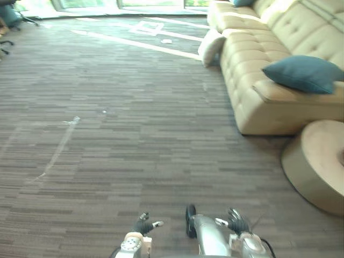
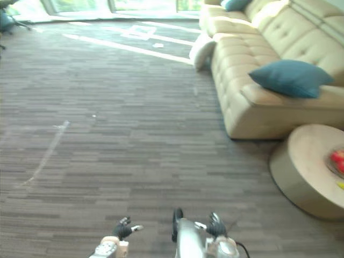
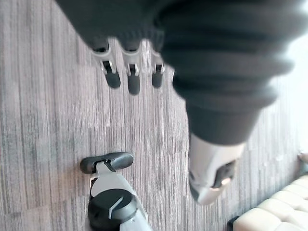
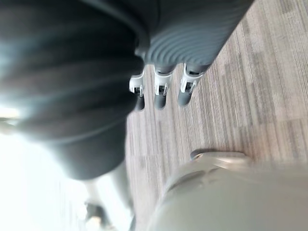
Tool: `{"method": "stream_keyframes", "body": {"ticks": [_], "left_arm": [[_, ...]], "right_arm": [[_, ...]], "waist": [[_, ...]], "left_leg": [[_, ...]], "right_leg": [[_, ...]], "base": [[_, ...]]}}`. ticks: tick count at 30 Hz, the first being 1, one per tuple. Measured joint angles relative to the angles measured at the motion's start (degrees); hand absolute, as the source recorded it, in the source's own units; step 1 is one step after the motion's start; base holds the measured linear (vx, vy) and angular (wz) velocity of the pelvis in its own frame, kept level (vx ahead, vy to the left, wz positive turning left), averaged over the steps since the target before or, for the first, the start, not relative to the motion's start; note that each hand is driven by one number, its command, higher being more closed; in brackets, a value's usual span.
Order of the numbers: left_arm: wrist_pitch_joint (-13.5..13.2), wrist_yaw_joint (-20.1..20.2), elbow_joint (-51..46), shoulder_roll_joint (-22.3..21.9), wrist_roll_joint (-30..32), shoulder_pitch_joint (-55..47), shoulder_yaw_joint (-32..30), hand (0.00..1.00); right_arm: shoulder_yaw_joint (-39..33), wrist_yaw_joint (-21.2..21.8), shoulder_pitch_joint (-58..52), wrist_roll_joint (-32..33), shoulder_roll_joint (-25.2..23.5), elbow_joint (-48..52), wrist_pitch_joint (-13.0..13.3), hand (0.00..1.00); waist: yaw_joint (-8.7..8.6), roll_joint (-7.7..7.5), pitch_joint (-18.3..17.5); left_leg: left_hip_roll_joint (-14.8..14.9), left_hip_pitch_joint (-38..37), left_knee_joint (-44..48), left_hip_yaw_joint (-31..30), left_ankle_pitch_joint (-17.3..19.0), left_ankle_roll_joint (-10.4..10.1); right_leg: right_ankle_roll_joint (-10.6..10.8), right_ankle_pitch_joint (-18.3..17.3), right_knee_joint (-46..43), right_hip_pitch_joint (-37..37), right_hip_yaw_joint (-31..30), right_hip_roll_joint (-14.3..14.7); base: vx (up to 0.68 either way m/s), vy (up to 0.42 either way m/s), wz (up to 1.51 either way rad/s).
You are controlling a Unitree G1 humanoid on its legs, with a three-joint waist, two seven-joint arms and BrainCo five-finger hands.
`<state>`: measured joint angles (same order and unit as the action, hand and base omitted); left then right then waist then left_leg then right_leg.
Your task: Pick up cushions and gather them together orderly.
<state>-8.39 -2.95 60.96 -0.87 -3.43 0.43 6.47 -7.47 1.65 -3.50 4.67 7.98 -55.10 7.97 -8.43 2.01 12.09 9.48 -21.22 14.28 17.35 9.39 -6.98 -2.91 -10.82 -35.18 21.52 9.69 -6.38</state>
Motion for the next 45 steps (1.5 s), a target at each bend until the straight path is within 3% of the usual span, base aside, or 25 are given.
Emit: {"method": "stream_keyframes", "body": {"ticks": [2,4,6,8,10,12,14,16,18,19,20,21,22,25,27,29,30,32,33,35,36,38,39,42,45], "left_arm": [[0.3,0.5,0.0,-0.6,0.2,-0.7,-3.4,0.00],[0.3,0.8,-3.1,-0.8,1.0,-2.2,-6.9,0.00],[0.2,0.8,-3.7,-0.1,1.1,-3.2,-7.8,0.00],[0.1,0.8,-4.4,0.1,1.0,-2.6,-7.8,0.00],[-0.3,0.7,-4.8,0.2,1.0,-2.2,-7.6,0.00],[-0.9,0.7,-4.8,0.2,0.9,-2.2,-6.8,0.00],[-1.1,0.6,-5.0,0.5,0.9,-2.0,-5.8,0.00],[-0.9,0.6,-3.9,2.2,0.9,-1.1,-5.3,0.00],[-0.9,0.6,-3.4,2.5,0.9,-1.1,-5.3,0.00],[-0.9,0.6,-3.0,3.2,0.9,-0.9,-5.2,0.00],[-0.6,0.6,-2.3,3.6,0.9,-1.0,-4.7,0.00],[-0.3,0.6,-1.7,3.9,0.9,-0.6,-4.1,0.00],[0.1,0.5,-1.0,4.3,1.0,-1.1,-3.0,0.00],[0.3,0.4,-0.1,4.2,1.0,-0.9,-2.0,0.00],[0.2,0.5,-0.1,4.3,1.0,-0.6,-1.9,0.00],[0.2,0.5,-0.2,4.4,1.0,-0.8,-1.8,0.00],[0.2,0.4,0.7,3.4,1.0,-0.9,-1.5,0.00],[-0.2,0.7,0.2,2.2,1.0,-0.6,-1.5,0.00],[-0.1,0.7,0.1,1.2,1.1,-0.8,-1.6,0.00],[0.0,0.7,0.1,-0.1,1.2,-1.0,-3.3,0.00],[0.1,0.8,-0.5,-1.2,1.4,-1.3,-6.0,0.00],[0.1,0.7,-3.0,-1.5,1.7,-2.7,-8.9,0.00],[0.1,0.7,-3.2,-1.5,1.7,-3.1,-9.4,0.00],[-0.2,0.7,-4.1,-0.6,1.6,-2.9,-9.4,0.00],[-0.7,0.6,-4.3,-0.1,1.6,-2.3,-8.9,0.00]], "right_arm": [[-0.7,0.0,-1.5,0.0,-0.4,0.6,-1.0,0.00],[-0.7,0.0,-3.0,0.4,-0.8,0.7,-1.7,0.00],[-0.7,0.0,-3.9,0.5,-1.6,0.6,-1.7,0.00],[-0.7,-0.1,-3.9,0.5,-1.8,0.1,-1.7,0.00],[-0.8,-0.2,-3.3,0.4,-1.9,-0.2,-1.7,0.00],[-0.8,-0.4,-2.6,0.4,-1.7,-0.8,-1.3,0.00],[-0.1,-0.7,-2.6,0.3,-1.4,-2.1,-1.2,0.00],[0.4,-0.7,-3.3,0.1,-2.8,-3.0,-0.8,0.00],[0.9,-0.6,-3.9,-0.2,-3.4,-3.3,-0.7,0.00],[1.0,-0.5,-3.7,-0.2,-3.7,-4.4,-0.7,0.00],[1.0,-0.5,-3.5,-0.2,-4.2,-4.4,-0.7,0.00],[0.9,-0.4,-3.4,-0.2,-4.2,-4.3,-0.5,0.00],[1.7,-0.3,-3.4,-0.2,-3.3,-4.1,-0.3,0.00],[3.7,-0.2,-2.8,-0.2,-0.6,-1.7,0.3,0.00],[3.7,-0.2,-2.0,-0.2,-0.2,0.2,0.5,0.00],[3.7,-0.3,-2.4,-0.2,-0.8,0.3,0.6,0.00],[3.2,-0.2,-1.6,-0.2,-0.5,-0.7,0.5,0.00],[3.1,-0.4,-0.3,-0.3,0.6,-1.2,0.3,0.00],[2.1,-0.4,-0.5,-0.3,0.2,-1.7,-0.1,0.00],[0.3,-0.5,-1.9,-0.2,-0.1,-1.5,-0.8,0.00],[0.8,-0.2,-2.8,-0.3,-0.1,-0.1,-1.6,0.00],[1.0,-0.2,-3.9,-0.2,-0.2,0.7,-1.9,0.00],[1.0,-0.2,-4.0,-0.2,-0.4,0.6,-1.9,0.00],[0.9,-0.3,-3.8,-0.2,-1.2,-0.1,-2.0,0.00],[0.9,-0.6,-3.8,-0.2,-1.1,-0.5,-1.9,0.00]], "waist": [[-0.93,0.91,0.8],[-0.01,0.55,0.9],[0.71,-1.04,0.3],[1.64,-1.68,0.2],[2.81,-1.91,0.3],[2.91,-1.35,0.2],[4.46,-1.57,-0.4],[3.56,-4.30,-1.9],[3.60,-5.82,-2.8],[3.54,-7.28,-2.6],[3.35,-7.85,-2.3],[3.07,-7.89,-2.2],[2.78,-7.13,-1.9],[1.68,-3.07,-1.2],[0.76,-1.89,-0.5],[0.23,-2.82,-0.8],[-0.69,-1.65,0.0],[-0.17,-0.23,0.3],[-1.03,-0.40,0.3],[-1.83,-0.10,0.2],[-1.36,0.71,0.6],[-0.31,0.41,0.7],[-0.17,0.01,0.6],[1.09,-1.66,0.2],[2.38,-1.62,0.2]], "left_leg": [[7.1,8.0,24.3,-1.2,-5.5,-3.6],[13.2,14.9,43.1,2.3,-2.8,-3.4],[13.8,20.9,44.8,5.7,1.2,-1.1],[12.3,26.1,37.7,8.7,3.8,0.9],[5.6,30.9,18.2,6.1,3.5,1.4],[0.6,32.8,-1.4,0.1,-2.4,-0.3],[-0.7,34.1,0.7,-2.7,-10.3,1.2],[-2.6,34.4,6.2,-2.6,-5.0,3.6],[-4.0,33.7,9.9,-2.0,-0.9,4.5],[-5.0,30.5,9.2,-1.4,2.0,5.0],[-6.7,26.8,7.3,-1.3,3.8,5.6],[-7.3,23.5,5.6,-1.4,4.9,5.9],[-7.4,17.9,2.4,-1.2,5.8,5.7],[-4.8,8.0,-4.8,0.0,5.9,5.4],[-2.9,5.0,-5.5,1.1,5.9,5.4],[-3.6,2.4,-6.9,1.2,6.1,5.0],[-2.7,-1.3,-8.2,0.9,6.5,4.1],[-3.2,-1.8,-8.0,0.5,2.6,3.9],[-3.4,-2.5,-4.3,-1.1,-1.8,0.7],[-0.7,1.0,8.1,-2.3,-5.6,-3.5],[3.8,5.9,22.0,-1.4,-11.4,-4.9],[12.1,15.0,43.1,3.7,-5.8,-4.3],[12.8,16.6,44.6,4.5,-4.5,-3.9],[11.6,25.4,33.3,11.1,2.7,1.0],[2.8,31.1,9.3,2.7,0.5,1.3]], "right_leg": [[-0.4,-5.3,0.8,-7.2,2.3,0.9],[-1.4,-6.6,5.6,-15.0,2.8,3.1],[-1.7,-7.1,11.6,-21.6,2.7,3.3],[-0.9,-6.6,16.3,-26.7,1.5,3.2],[-0.2,-6.9,20.1,-30.7,-1.2,2.0],[1.5,-7.7,23.7,-34.1,-3.8,1.4],[3.4,-8.9,25.7,-36.9,-7.5,1.2],[3.3,-7.6,21.7,-36.5,-9.2,-1.6],[5.7,-6.1,8.5,-32.0,-10.6,-2.9],[9.6,-1.5,-4.8,-26.8,-11.0,-4.7],[11.3,7.7,-15.5,-22.4,-11.5,-6.3],[10.9,7.4,-21.5,-19.8,-11.4,-6.9],[7.0,1.5,-27.1,-16.3,-9.9,-6.5],[2.0,-7.6,-21.9,-5.7,-1.0,-2.9],[2.5,-5.6,-5.2,0.4,1.4,0.3],[3.3,2.8,12.5,1.1,0.9,1.3],[-0.5,13.8,13.8,-0.5,0.3,2.6],[-0.6,8.3,6.2,1.1,-1.0,2.3],[-1.1,2.9,-0.5,0.9,-1.6,0.3],[-0.5,-1.8,0.1,-4.0,0.7,-0.1],[-0.5,-3.2,2.8,-8.4,1.1,1.1],[-1.8,-5.2,8.0,-16.5,1.4,3.8],[-1.8,-5.3,9.5,-18.3,1.4,3.9],[-1.3,-4.5,19.2,-27.6,-1.0,3.6],[0.5,-6.0,22.6,-31.8,-3.7,2.2]], "base": [[0.45,-0.152,0.28],[0.56,-0.167,-0.11],[0.52,-0.109,-0.18],[0.49,-0.020,-0.30],[0.53,0.107,-0.74],[0.51,0.222,-0.82],[0.54,0.302,-0.81],[0.68,0.293,-0.21],[0.69,0.283,0.10],[0.55,0.187,0.12],[0.56,0.125,0.10],[0.46,0.085,0.01],[0.59,0.091,-0.06],[0.66,0.036,-0.05],[0.72,-0.079,0.11],[0.64,-0.139,0.28],[0.71,-0.109,0.13],[0.64,-0.121,0.08],[0.57,-0.196,0.34],[0.53,-0.206,0.41],[0.49,-0.151,0.13],[0.47,-0.115,-0.20],[0.37,-0.072,-0.19],[0.44,-0.004,-0.34],[0.46,0.154,-0.54]]}}
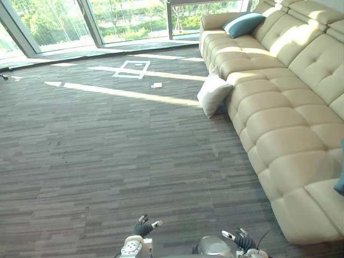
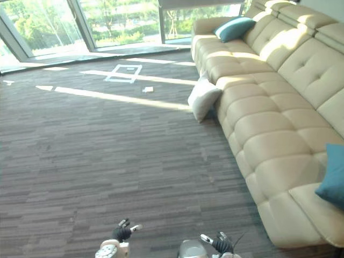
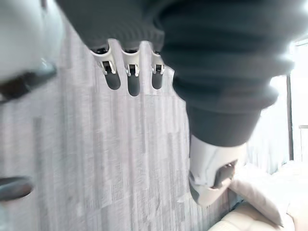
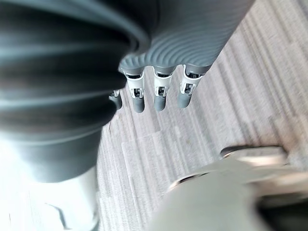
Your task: Pick up cushions and gather them together orderly.
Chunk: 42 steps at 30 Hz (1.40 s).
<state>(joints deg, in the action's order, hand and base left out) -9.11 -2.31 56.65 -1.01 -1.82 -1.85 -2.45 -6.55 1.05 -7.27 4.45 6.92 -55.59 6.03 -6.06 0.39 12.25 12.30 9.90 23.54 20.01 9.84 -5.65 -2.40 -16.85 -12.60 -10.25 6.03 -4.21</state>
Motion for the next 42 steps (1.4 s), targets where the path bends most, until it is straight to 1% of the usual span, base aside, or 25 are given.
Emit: {"method": "stream_keyframes", "body": {"ticks": [1,4,6,8,9,11,12,14,16,18,19,20,21,22,24,25,26,29,31,33,34,36,38,39,42], "left_arm": [[-0.3,-0.1,0.0,0.1,0.0,-0.1,1.0,0.00],[-0.6,-0.1,-0.2,1.1,0.0,0.2,2.4,0.00],[-0.4,-0.1,0.3,2.4,0.0,0.4,2.3,0.00],[-0.5,-0.1,0.4,2.9,0.0,0.4,2.3,0.00],[-0.3,-0.2,0.8,3.4,0.0,0.6,2.4,0.00],[0.4,-0.3,2.6,3.8,0.0,1.0,3.3,0.00],[0.7,-0.3,3.8,4.0,0.0,1.0,4.8,0.00],[0.8,-0.2,4.8,4.3,0.0,1.5,6.9,0.00],[0.8,-0.2,4.8,4.4,0.0,1.8,7.5,0.00],[0.8,-0.1,4.7,4.3,0.0,1.7,8.5,0.00],[0.7,0.0,4.6,4.5,0.0,1.1,8.6,0.00],[0.8,0.0,5.3,3.2,0.0,0.5,8.6,0.00],[0.8,0.0,5.3,2.7,0.0,0.7,8.6,0.00],[0.8,0.1,4.9,2.1,0.1,1.1,8.5,0.00],[0.8,0.1,5.2,1.6,0.2,1.1,8.2,0.00],[0.9,0.2,4.9,0.9,0.6,1.1,6.8,0.00],[0.8,0.1,3.8,0.1,0.6,1.0,4.7,0.00],[0.7,0.1,1.9,0.2,0.6,0.4,2.8,0.00],[0.7,0.1,1.9,0.2,0.5,0.5,2.9,0.00],[0.5,0.0,0.9,0.3,0.5,0.5,3.2,0.00],[0.5,-0.1,0.6,0.6,0.5,0.5,3.6,0.00],[0.4,-0.2,0.6,0.8,0.5,0.8,3.8,0.00],[-0.2,-0.4,0.3,1.2,0.5,0.9,4.7,0.00],[-0.3,-0.3,0.6,2.4,0.5,0.8,5.0,0.00],[-0.3,-0.7,2.0,3.2,0.6,1.2,5.9,0.00]], "right_arm": [[0.0,-0.1,-0.1,0.0,0.4,-0.3,0.2,0.00],[0.9,-0.8,-0.3,-0.1,-0.1,-1.8,0.3,0.00],[1.7,-0.9,-1.0,-0.1,-1.8,-1.7,0.8,0.00],[2.5,-0.9,-0.5,-0.8,-2.1,-2.0,1.1,0.00],[2.5,-0.7,-0.2,-2.2,-2.1,-2.2,1.1,0.00],[2.5,-0.3,0.3,-2.2,-1.4,-2.4,1.3,0.00],[3.2,-0.2,0.3,-2.2,-0.1,-1.3,1.6,0.00],[4.1,0.1,1.3,-2.2,1.4,-0.5,2.4,0.00],[4.2,0.1,1.5,-2.2,1.6,0.7,2.5,0.00],[4.6,0.1,1.7,-2.2,1.5,0.8,2.5,0.00],[5.0,0.1,1.1,-2.2,1.2,0.5,2.3,0.00],[4.4,0.1,1.5,-2.2,1.4,-0.5,2.2,0.00],[4.4,0.1,2.2,-2.3,2.2,-0.7,2.2,0.00],[4.1,0.0,2.6,-2.2,2.4,-0.4,1.9,0.00],[2.4,0.1,2.2,-2.2,1.9,-0.1,1.2,0.00],[2.5,0.2,1.3,-2.2,1.7,0.8,0.6,0.00],[2.4,0.2,0.7,-2.2,1.9,1.0,0.2,0.00],[2.2,0.1,0.0,-2.0,0.9,0.8,0.0,0.00],[2.2,0.0,0.4,-1.9,0.7,0.8,0.0,0.00],[2.1,-0.2,0.6,-1.9,0.7,0.7,0.1,0.00],[2.0,-0.7,1.2,-1.9,0.6,0.7,0.1,0.00],[2.0,-1.2,1.6,-1.9,0.6,0.7,0.4,0.00],[2.3,-1.4,1.4,-1.9,0.7,0.5,0.4,0.00],[2.4,-1.4,1.5,-2.0,-0.2,0.5,0.5,0.00],[2.5,-1.4,0.8,-2.0,-1.6,0.4,1.2,0.00]], "waist": [[0.21,0.70,-0.3],[2.01,-0.42,-2.0],[1.69,-3.23,-3.5],[1.85,-5.00,-3.6],[1.73,-5.83,-3.4],[1.18,-4.86,-2.2],[0.80,-3.11,-1.9],[-0.50,-0.65,-1.5],[-1.01,-0.05,-1.0],[-1.47,-0.25,-0.8],[-1.56,-1.39,-1.2],[-1.93,0.07,-0.6],[-1.74,1.25,-0.5],[-2.42,1.15,-0.3],[-3.43,1.33,-0.1],[-3.61,1.82,0.4],[-3.33,2.40,0.5],[-2.93,0.66,0.3],[-2.73,0.15,0.4],[-1.87,0.02,0.5],[-0.51,0.07,0.5],[-0.06,0.34,0.6],[0.61,0.36,0.5],[1.04,-0.64,-0.6],[0.18,-3.47,-2.3]], "left_leg": [[-2.8,1.6,-12.1,-5.1,-3.5,-2.9],[-5.2,4.1,-7.3,-7.9,-10.6,0.6],[-7.2,4.2,-4.3,-7.2,-6.3,2.5],[-8.9,1.8,-3.2,-5.6,-3.0,3.9],[-10.9,-2.5,-4.7,-5.0,-0.1,4.8],[-11.9,-10.5,-8.0,-5.2,2.5,5.4],[-11.1,-16.4,-11.3,-4.8,3.3,5.1],[-9.0,-22.1,-15.1,-4.7,3.7,5.0],[-7.5,-24.3,-15.6,-4.6,3.7,5.0],[-6.9,-27.5,-16.5,-4.5,3.8,4.8],[-7.9,-29.8,-17.1,-4.4,4.8,3.1],[-6.4,-33.6,-17.1,-4.7,6.1,1.0],[-5.7,-33.6,-16.5,-4.6,5.9,1.2],[-6.0,-32.3,-12.0,-6.2,2.8,0.2],[-3.9,-30.0,-0.7,-7.9,-1.5,-4.0],[0.3,-26.0,12.4,-7.6,-7.9,-7.4],[5.1,-21.5,25.2,-4.9,-6.8,-7.5],[9.4,-12.5,33.7,2.9,0.5,-3.4],[8.3,-7.5,24.8,6.5,3.0,-0.8],[3.4,-5.3,9.2,4.8,2.9,-1.0],[-0.9,-3.7,-5.1,0.2,0.9,-1.3],[-3.6,-1.7,-14.6,-5.3,-3.3,-3.1],[-4.1,-0.7,-12.8,-7.3,-8.2,-2.3],[-5.7,-0.3,-8.7,-6.8,-8.8,0.5],[-7.8,-0.4,-2.9,-4.2,-1.2,3.2]], "right_leg": [[1.2,-0.9,1.9,-2.2,-1.0,0.0],[3.0,-3.3,1.8,-5.9,-6.7,-1.6],[2.2,-2.4,-6.3,-2.7,-8.9,-3.8],[6.2,1.4,-22.9,3.9,-10.8,-5.7],[11.4,10.7,-36.0,9.4,-11.5,-7.5],[8.1,7.2,-47.3,14.0,-9.2,-8.1],[4.4,1.9,-49.0,17.7,-4.2,-7.5],[1.7,-2.5,-42.2,24.8,4.5,-5.7],[1.8,-1.6,-30.6,29.9,6.6,-3.5],[2.5,6.0,-13.3,32.3,6.1,-1.6],[3.1,13.0,-0.6,31.5,5.1,-1.4],[-0.8,23.3,-3.7,31.2,3.9,-0.2],[-0.3,20.7,-6.9,32.2,3.7,0.2],[-0.2,14.0,-16.1,34.6,2.7,-1.1],[-1.2,7.7,-21.5,32.6,3.9,-1.8],[-1.4,4.7,-21.0,28.3,5.0,-1.0],[-1.8,3.3,-19.0,23.9,5.5,0.9],[-2.9,1.8,-10.8,13.0,6.4,1.9],[-1.7,2.9,-5.0,7.5,6.0,2.0],[-1.0,3.0,-2.8,5.2,4.7,1.5],[-0.2,2.3,-1.5,3.7,2.3,1.1],[0.9,1.0,0.0,1.3,0.0,1.3],[2.5,-1.8,0.0,-1.0,-2.9,1.3],[3.8,-3.8,-1.2,-1.9,-5.9,-0.7],[6.1,-3.1,-20.2,6.4,-8.6,-4.3]], "base": [[0.44,0.242,-0.54],[0.67,0.367,-0.71],[0.59,0.271,-0.33],[0.72,0.320,-0.01],[0.65,0.218,-0.02],[0.62,0.173,-0.11],[0.47,0.093,-0.09],[0.69,0.054,0.04],[0.65,-0.060,0.21],[0.60,-0.128,0.36],[0.75,-0.161,0.31],[0.87,-0.190,0.18],[0.80,-0.209,0.11],[0.56,-0.225,0.17],[0.56,-0.244,0.28],[0.54,-0.188,0.10],[0.61,-0.192,0.00],[0.49,-0.149,0.02],[0.42,-0.062,-0.04],[0.43,0.033,-0.48],[0.35,0.090,-0.73],[0.52,0.213,-0.83],[0.54,0.295,-0.90],[0.45,0.231,-0.77],[0.63,0.295,-0.46]]}}
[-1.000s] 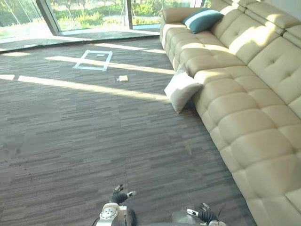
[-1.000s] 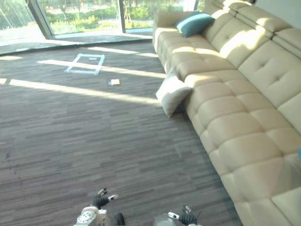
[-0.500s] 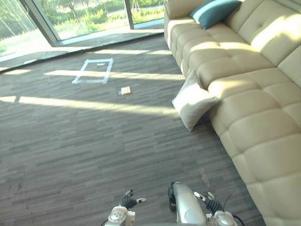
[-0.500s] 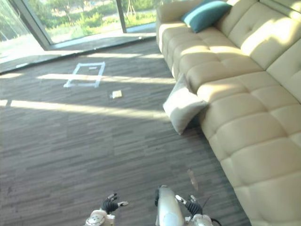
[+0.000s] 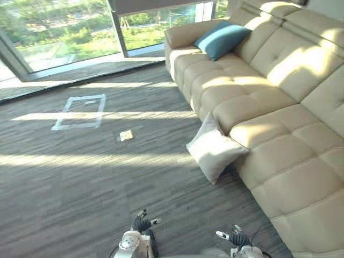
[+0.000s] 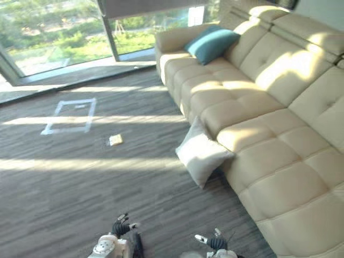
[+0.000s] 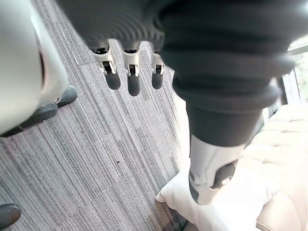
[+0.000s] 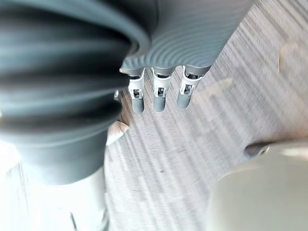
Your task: Pick up cushions and gather them together orderly.
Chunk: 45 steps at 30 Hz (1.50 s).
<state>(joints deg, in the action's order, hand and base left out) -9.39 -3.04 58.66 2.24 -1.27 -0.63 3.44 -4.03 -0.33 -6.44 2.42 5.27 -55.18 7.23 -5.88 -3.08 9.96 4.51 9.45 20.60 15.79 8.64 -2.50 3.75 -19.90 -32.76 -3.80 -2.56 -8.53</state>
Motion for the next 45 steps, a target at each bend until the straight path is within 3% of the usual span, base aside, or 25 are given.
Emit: {"method": "stream_keyframes", "body": {"ticks": [1,2,3,4,5,7,10,11,12,13,14,15,17,19,21,25,26,31,34,37,39,40,42,44,45], "left_arm": [[0.2,-0.3,0.1,0.5,0.0,0.1,0.5,0.00],[0.3,-0.5,0.6,0.5,0.0,0.0,0.8,0.00],[0.5,-0.6,0.7,0.7,0.0,0.0,1.0,0.00],[0.9,-0.8,0.7,1.2,-0.1,-0.7,1.0,0.00],[1.0,-1.1,0.7,1.6,-0.1,-1.2,1.0,0.00],[1.0,-1.7,0.7,2.1,-0.2,-1.0,1.0,0.00],[1.0,-1.7,1.0,2.4,-0.6,-1.2,0.8,0.00],[1.1,-1.7,1.1,2.9,-0.6,-2.1,0.5,0.00],[1.3,-1.8,2.2,1.9,-0.7,-1.8,-0.5,0.00],[1.2,-1.7,2.2,1.5,-0.6,-1.5,-0.3,0.00],[1.1,-1.6,2.1,0.8,-0.5,0.6,0.6,0.00],[1.0,-1.6,2.0,0.7,-0.5,0.9,0.8,0.00],[0.9,-1.3,2.4,0.2,0.0,1.9,1.1,0.00],[0.9,-1.1,2.8,-0.2,0.0,1.8,2.1,0.00],[1.0,-1.0,2.7,-0.5,0.0,1.5,1.9,0.00],[0.9,-0.4,1.9,-1.2,0.0,0.6,0.7,0.00],[0.9,-0.4,0.8,-1.2,0.0,0.2,-0.7,0.00],[0.7,-0.5,-0.3,-1.8,-0.1,-0.6,-3.3,0.00],[0.7,-0.4,-0.4,-3.3,0.0,-1.1,-5.8,0.00],[0.7,-0.4,0.1,-2.6,0.0,-1.6,-6.7,0.00],[0.9,-0.4,0.6,-1.5,0.0,-1.4,-6.3,0.00],[1.0,-0.5,0.7,-0.7,0.0,-1.4,-5.9,0.00],[1.0,-0.6,0.9,0.7,0.0,-1.3,-4.6,0.00],[1.0,-0.6,1.8,1.7,0.0,-1.1,-4.6,0.00],[1.1,-0.7,2.5,2.3,0.0,-0.7,-4.5,0.00]], "right_arm": [[0.0,0.1,0.4,-0.1,-0.2,-0.5,0.0,0.00],[0.1,0.2,0.9,-0.1,0.2,-0.7,0.0,0.00],[0.1,0.2,1.0,-0.1,0.4,-0.7,0.0,0.00],[0.8,0.2,1.4,-0.1,1.5,-0.7,0.0,0.00],[2.4,0.2,1.5,-0.2,2.9,-0.5,0.1,0.00],[2.6,0.2,2.7,-0.2,3.8,-0.1,0.2,0.00],[2.5,0.2,3.6,-0.2,3.8,0.4,0.7,0.00],[3.3,0.2,2.9,-0.2,3.3,0.2,0.6,0.00],[4.3,0.3,3.8,-0.3,4.5,-0.1,0.5,0.00],[4.3,0.2,4.6,-0.3,5.3,-0.1,0.4,0.00],[3.7,-0.1,5.1,-0.2,6.3,0.1,0.7,0.00],[3.5,-0.1,5.0,-0.2,6.2,0.0,0.6,0.00],[2.0,-0.1,3.0,-0.1,5.5,-0.2,0.5,0.00],[2.4,0.0,2.6,-0.1,4.8,-0.5,0.0,0.00],[1.9,0.2,2.5,-0.1,4.6,-0.6,-0.1,0.00],[1.6,0.3,1.9,0.0,3.8,-0.6,-0.6,0.00],[0.8,0.3,2.0,0.0,3.6,-0.6,-0.6,0.00],[0.6,-0.1,0.9,0.0,3.3,-0.4,-0.6,0.00],[-0.1,-0.3,-1.0,0.0,3.0,0.7,-0.7,0.00],[-0.1,-0.3,-1.3,0.0,1.1,0.3,-0.8,0.00],[-0.2,-0.3,-0.8,-0.1,0.5,0.1,-1.0,0.00],[-0.2,-0.3,-0.7,-0.1,0.5,-0.4,-0.9,0.00],[-0.2,-0.3,0.4,-0.2,1.0,-0.7,-0.9,0.00],[-0.1,-0.3,0.9,-0.2,1.1,-0.8,-0.9,0.00],[-0.2,-0.3,1.0,-0.3,1.0,-0.9,-0.9,0.00]], "waist": [[0.00,-1.08,0.2],[-0.09,-0.82,0.6],[-0.18,-0.72,0.7],[-0.19,0.44,1.2],[-0.26,2.15,1.3],[-0.27,3.55,1.6],[-0.42,3.48,1.5],[-0.33,1.53,0.9],[0.45,3.10,0.8],[0.70,4.56,1.2],[-1.06,6.34,2.0],[-1.22,6.42,2.0],[-1.90,5.99,1.8],[-1.49,5.74,1.9],[-1.45,5.80,1.9],[-0.32,4.36,2.3],[-0.02,4.41,2.2],[1.37,4.33,2.1],[2.06,4.57,0.8],[2.04,1.36,-1.3],[2.05,0.41,-1.5],[2.08,0.49,-1.4],[2.03,0.75,-1.3],[2.04,0.84,-1.3],[2.08,1.06,-1.1]], "left_leg": [[-1.3,-2.9,-1.1,2.1,1.6,0.8],[-2.1,-6.3,-2.8,2.9,2.6,1.2],[-2.3,-8.1,-3.5,3.0,2.9,1.3],[-2.1,-14.6,-7.2,3.5,3.3,1.3],[-0.8,-19.2,-10.7,4.9,3.3,1.3],[1.0,-22.5,-12.3,7.5,3.3,1.2],[1.5,-25.2,-13.5,11.5,3.3,0.8],[-0.7,-27.0,-13.9,14.0,3.3,-3.0],[0.1,-29.0,-12.2,15.3,5.7,-6.0],[1.1,-28.7,-11.5,15.3,6.8,-6.2],[0.9,-27.2,-12.7,13.4,6.4,-6.3],[0.7,-26.7,-12.7,13.2,5.2,-6.1],[4.6,-25.1,2.9,12.5,4.4,-7.6],[8.8,-21.1,17.4,11.6,0.7,-10.8],[11.2,-17.1,26.5,12.0,3.5,-10.8],[8.7,-11.2,15.7,10.6,7.2,-6.5],[5.7,-9.1,6.3,4.9,7.1,-6.4],[0.4,-7.5,-8.0,-10.7,4.3,-5.2],[1.0,-8.8,-10.5,-8.4,-2.6,-3.0],[-1.0,-11.7,-14.0,-1.6,-2.0,-1.8],[-1.6,-12.8,-14.9,2.0,-1.8,-1.3],[-1.5,-14.9,-15.7,4.7,-1.6,-0.9],[-1.5,-17.2,-15.8,7.5,-1.3,-0.5],[-1.2,-17.6,-15.7,8.4,-1.3,-0.5],[-1.1,-17.7,-15.6,8.8,-0.8,-1.0]], "right_leg": [[3.6,4.7,-12.5,5.8,0.0,-2.3],[3.7,6.7,-20.7,9.2,1.4,-4.4],[2.8,6.3,-23.2,10.2,2.7,-5.1],[-0.5,4.3,-27.9,12.4,7.3,-5.8],[-3.0,1.9,-27.5,14.9,12.7,-5.3],[-4.0,0.2,-21.3,19.5,20.2,-4.5],[-5.8,5.1,-2.7,23.6,31.8,-4.2],[-11.7,19.3,9.8,23.2,37.1,-3.9],[-18.4,17.8,9.7,23.1,39.6,-2.7],[-18.8,17.6,9.5,23.3,39.1,-1.9],[-16.8,14.4,7.6,23.3,38.0,-1.7],[-16.4,13.2,6.5,23.3,37.7,-1.9],[-12.0,7.0,3.1,20.2,36.0,-1.9],[-11.5,6.2,5.5,16.8,33.7,0.3],[-11.2,6.4,8.6,13.5,32.0,2.4],[-9.5,7.4,14.6,8.4,24.8,5.5],[-8.8,8.0,16.3,7.2,21.5,6.6],[-7.8,8.3,18.2,4.4,11.7,8.5],[-4.8,6.4,16.5,4.5,5.5,10.0],[-2.7,5.1,14.5,6.3,0.0,8.0],[0.1,5.0,13.0,7.7,1.8,6.4],[1.9,4.9,10.7,9.0,7.8,4.5],[0.7,4.5,8.0,9.4,24.1,-1.2],[-1.5,6.2,10.5,9.9,31.4,-3.1],[-4.5,9.9,14.0,9.7,34.0,-2.9]], "base": [[0.60,0.257,-0.35],[0.41,0.145,-0.31],[0.50,0.161,-0.39],[0.49,0.139,-0.43],[0.58,0.156,-0.44],[0.43,0.056,-0.32],[0.48,-0.017,-0.29],[0.63,-0.047,-0.83],[0.62,-0.028,-1.01],[0.59,-0.069,-0.81],[0.34,-0.056,-0.34],[0.32,-0.122,-0.17],[0.24,-0.138,-0.20],[0.22,-0.105,-0.45],[0.21,-0.067,-0.70],[0.19,-0.024,-0.96],[0.15,0.018,-1.14],[0.24,0.115,-1.27],[0.29,0.228,-1.12],[0.30,0.300,-0.98],[0.20,0.223,-0.88],[0.10,0.135,-0.89],[0.09,0.128,-0.80],[0.10,-0.006,-0.50],[0.17,-0.065,-0.56]]}}
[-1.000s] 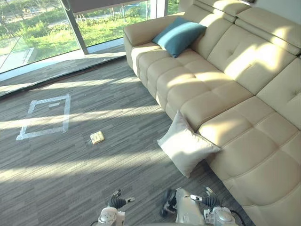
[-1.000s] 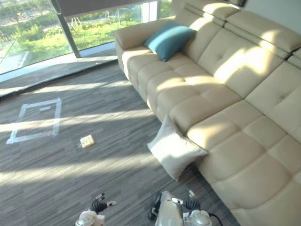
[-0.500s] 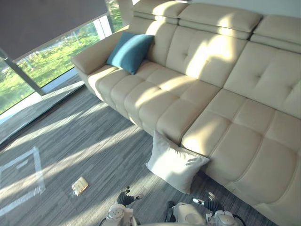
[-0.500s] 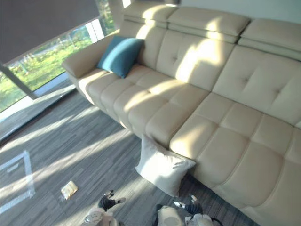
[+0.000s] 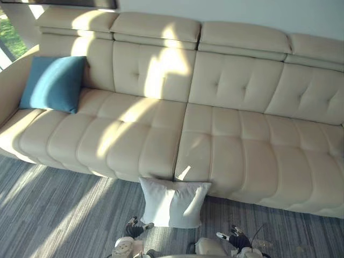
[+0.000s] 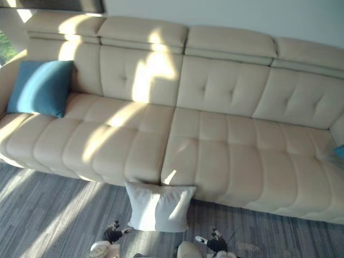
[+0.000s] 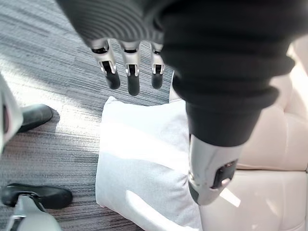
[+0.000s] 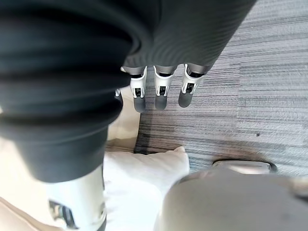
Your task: Pick up cushions and gather them together orderly.
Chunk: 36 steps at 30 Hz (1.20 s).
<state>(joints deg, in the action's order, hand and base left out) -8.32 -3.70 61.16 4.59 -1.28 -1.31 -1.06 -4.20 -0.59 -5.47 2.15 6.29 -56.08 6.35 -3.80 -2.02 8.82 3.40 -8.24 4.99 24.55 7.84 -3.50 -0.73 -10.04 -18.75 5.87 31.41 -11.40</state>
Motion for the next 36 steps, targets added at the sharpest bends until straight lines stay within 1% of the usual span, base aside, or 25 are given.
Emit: {"method": "stream_keyframes", "body": {"ticks": [1,2,3,4,5,6,8,9,10,11,12,13,14,15,16,19,26,29,30,31,32,33,34,35,36], "left_arm": [[0.1,0.1,0.4,0.0,0.0,0.5,0.4,0.00],[0.1,0.1,0.4,-0.1,0.0,0.5,0.5,0.00],[0.1,0.2,0.5,-0.7,0.0,0.2,0.5,0.00],[0.1,0.2,0.5,-1.5,0.0,-0.6,0.5,0.00],[0.0,0.2,0.4,-1.8,0.1,-0.6,0.4,0.00],[0.0,0.2,0.3,-1.6,0.1,-0.4,0.4,0.00],[0.0,0.1,0.2,-1.2,0.1,0.2,0.3,0.00],[-0.1,0.1,-0.2,-0.7,0.1,0.2,-0.1,0.00],[-0.1,0.1,-0.2,-0.8,0.1,0.1,-0.1,0.00],[-0.1,0.1,-0.2,-0.9,0.0,0.1,-0.1,0.00],[-0.1,0.1,-0.2,-1.0,0.0,0.1,0.0,0.00],[-0.1,0.1,-0.2,-1.2,0.0,0.0,0.1,0.00],[-0.1,0.0,0.1,-1.3,0.0,0.0,0.5,0.00],[-0.1,0.0,0.2,-1.3,0.0,0.0,0.6,0.00],[-0.2,0.0,0.1,-0.9,0.0,0.1,1.1,0.00],[-0.1,0.1,0.1,-0.7,0.0,-0.3,1.1,0.00],[-0.1,-0.1,0.2,-0.3,0.0,-0.9,2.3,0.00],[-0.2,-1.2,0.0,-0.1,-0.2,-0.7,1.9,0.00],[-0.2,-1.6,-0.9,0.7,-1.0,0.1,0.9,0.00],[-0.2,-2.4,-2.4,2.0,-2.0,2.1,-0.1,0.00],[-0.3,-2.8,-3.0,2.4,-2.9,3.0,-0.2,0.00],[-0.9,-4.3,-5.8,3.7,-6.2,6.5,-0.5,0.00],[-1.1,-4.8,-6.5,3.9,-7.0,7.5,-1.0,0.00],[-1.6,-5.8,-8.1,4.3,-9.3,9.7,-2.8,0.00],[-2.0,-6.3,-8.9,4.6,-10.2,11.0,-3.9,0.00]], "right_arm": [[0.0,-0.1,0.6,-0.1,0.8,-0.5,0.1,0.00],[0.0,-0.1,0.7,-0.1,0.9,-0.8,0.1,0.00],[0.0,-0.1,0.6,0.0,1.2,-1.5,0.0,0.00],[-0.1,-0.1,0.1,0.0,1.8,-1.4,0.1,0.00],[0.0,-0.1,-0.2,0.0,2.8,-1.4,0.0,0.00],[0.0,-0.1,-0.1,0.0,2.7,-1.4,0.1,0.00],[0.0,-0.1,-0.1,0.0,2.2,-1.3,0.1,0.00],[0.0,-0.1,-0.1,0.0,2.0,-1.3,0.1,0.00],[-0.1,-0.1,-0.1,0.1,1.6,-1.4,0.0,0.00],[-0.2,-0.3,0.0,0.1,1.6,-1.6,-0.1,0.00],[-0.2,-0.4,0.1,0.1,1.5,-1.6,-0.1,0.00],[-0.2,-0.5,0.4,0.0,1.7,-1.9,0.0,0.00],[-0.1,-0.6,0.5,0.0,2.3,-2.1,-0.1,0.00],[-0.1,-0.5,0.5,0.0,2.2,-2.1,-0.1,0.00],[-0.1,-0.4,0.2,0.0,1.5,-2.0,0.0,0.00],[-0.7,-0.6,-0.4,0.0,0.7,-2.1,0.0,0.00],[-2.0,-0.6,-0.6,0.0,0.8,-2.9,0.0,0.00],[-2.4,-1.5,1.4,0.2,1.0,-3.5,0.0,0.00],[-2.4,-2.2,3.5,0.3,0.6,-3.5,0.0,0.00],[-2.4,-2.6,5.8,0.5,-0.1,-2.9,0.2,0.00],[-2.4,-2.9,6.4,0.7,-0.2,-2.5,0.2,0.00],[-2.4,-4.1,9.1,2.3,-0.2,0.7,0.5,0.00],[-2.4,-4.5,9.7,2.8,-0.2,1.6,0.7,0.00],[-2.4,-5.2,12.0,3.7,-0.1,3.9,1.0,0.00],[-2.5,-5.5,13.8,4.7,-0.1,5.1,1.1,0.00]], "waist": [[-0.14,1.50,0.3],[-0.10,1.56,0.4],[0.10,1.71,0.8],[-0.08,2.33,0.7],[0.03,3.70,0.3],[0.03,3.73,0.2],[0.84,2.15,0.9],[1.26,1.92,1.0],[1.66,1.89,1.1],[1.65,1.96,1.1],[1.66,1.96,1.1],[1.64,2.26,1.1],[1.65,3.08,0.6],[1.68,2.84,0.6],[1.26,1.89,0.5],[1.17,1.08,0.0],[1.10,1.95,-0.5],[1.26,1.95,0.5],[1.43,0.85,2.1],[1.57,-0.65,4.9],[1.67,-0.96,6.0],[3.24,-0.72,10.2],[3.62,-0.64,10.9],[4.04,-0.61,12.5],[4.11,-0.91,13.8]], "left_leg": [[1.1,0.1,1.3,0.4,0.4,-0.3],[1.3,0.4,2.6,0.4,0.5,-0.3],[1.3,0.4,4.0,0.0,2.0,-1.7],[1.5,0.3,2.8,-0.3,0.8,-2.0],[3.3,1.4,6.8,0.2,0.9,-2.3],[3.4,2.0,8.6,0.0,1.0,-2.3],[5.1,5.8,18.6,-0.2,1.0,-2.4],[5.6,7.4,20.8,-0.8,2.0,-2.5],[5.4,8.1,20.5,-2.8,4.1,-2.6],[4.0,7.9,15.8,-6.9,5.6,-2.0],[3.5,7.7,13.9,-8.2,5.6,-1.9],[2.6,7.0,6.8,-11.5,2.9,-1.5],[2.7,6.7,4.3,-12.7,-0.4,-1.5],[2.5,6.1,3.8,-12.6,-0.6,-1.4],[1.7,4.6,2.0,-12.5,-0.8,-1.3],[0.6,2.5,-1.5,-12.2,-1.9,-0.5],[-0.6,1.5,-4.3,-13.0,-3.6,0.0],[-0.6,3.3,-4.7,-13.3,-4.4,-0.1],[-0.9,6.1,-2.5,-13.2,-4.3,-0.1],[-0.8,10.7,2.8,-13.0,-2.9,-0.1],[-0.4,12.7,5.2,-13.0,-2.0,-0.1],[2.4,22.1,17.8,-12.7,2.3,-0.1],[3.2,25.1,21.0,-12.6,3.3,-0.1],[5.0,31.8,28.2,-12.7,6.0,-0.1],[5.9,35.5,31.8,-12.9,7.0,0.1]], "right_leg": [[-1.6,2.0,1.5,-1.1,-0.7,1.6],[-1.8,2.2,2.1,-1.5,-0.9,1.6],[-1.8,2.3,3.9,-3.9,-1.8,1.6],[-1.5,2.5,4.7,-5.0,-2.0,2.3],[-0.7,2.1,5.6,-6.4,-2.4,3.3],[-0.5,2.0,6.2,-6.9,-2.6,3.2],[0.3,2.2,9.3,-8.2,-5.3,3.6],[0.0,2.5,9.6,-8.1,-5.8,3.6],[-0.1,2.6,9.9,-8.1,-6.5,4.0],[-0.1,2.7,9.8,-8.1,-7.9,4.1],[0.0,2.8,9.7,-8.1,-8.3,4.0],[0.4,3.0,9.1,-8.1,-9.8,4.3],[1.6,2.8,9.7,-8.5,-11.7,5.5],[2.1,3.2,10.3,-9.0,-12.1,5.5],[2.8,3.8,12.1,-10.1,-13.2,5.4],[3.4,4.5,13.2,-10.5,-13.6,4.8],[3.5,4.6,13.3,-10.5,-13.5,4.5],[3.0,2.2,7.4,-6.3,-13.8,3.7],[2.8,0.1,2.1,-2.3,-14.2,2.3],[2.4,-1.6,-2.8,1.8,-14.2,0.8],[2.2,-2.1,-4.3,3.3,-14.1,0.5],[1.4,-3.7,-10.4,9.6,-14.1,0.4],[1.0,-4.3,-12.3,11.9,-14.1,0.5],[0.2,-6.4,-17.9,17.8,-14.2,0.4],[0.1,-7.4,-21.1,21.2,-14.5,0.1]], "base": [[0.16,-0.061,-0.38],[0.13,-0.036,-0.32],[0.07,-0.042,-0.20],[0.08,-0.039,-0.22],[0.06,-0.026,-0.07],[0.07,-0.042,0.00],[0.01,-0.051,-0.18],[0.01,0.000,-0.39],[0.04,0.056,-0.44],[0.06,0.079,-0.41],[0.06,0.101,-0.56],[0.05,0.111,-0.61],[0.05,0.101,-0.57],[0.07,0.101,-0.34],[0.07,0.108,-0.14],[0.02,0.079,-0.04],[0.01,0.009,0.03],[-0.07,-0.040,0.04],[-0.19,-0.107,0.16],[-0.23,-0.131,0.22],[-0.28,-0.153,0.25],[-0.23,-0.082,0.09],[-0.29,-0.072,0.04],[-0.29,-0.047,0.00],[-0.32,-0.051,-0.07]]}}
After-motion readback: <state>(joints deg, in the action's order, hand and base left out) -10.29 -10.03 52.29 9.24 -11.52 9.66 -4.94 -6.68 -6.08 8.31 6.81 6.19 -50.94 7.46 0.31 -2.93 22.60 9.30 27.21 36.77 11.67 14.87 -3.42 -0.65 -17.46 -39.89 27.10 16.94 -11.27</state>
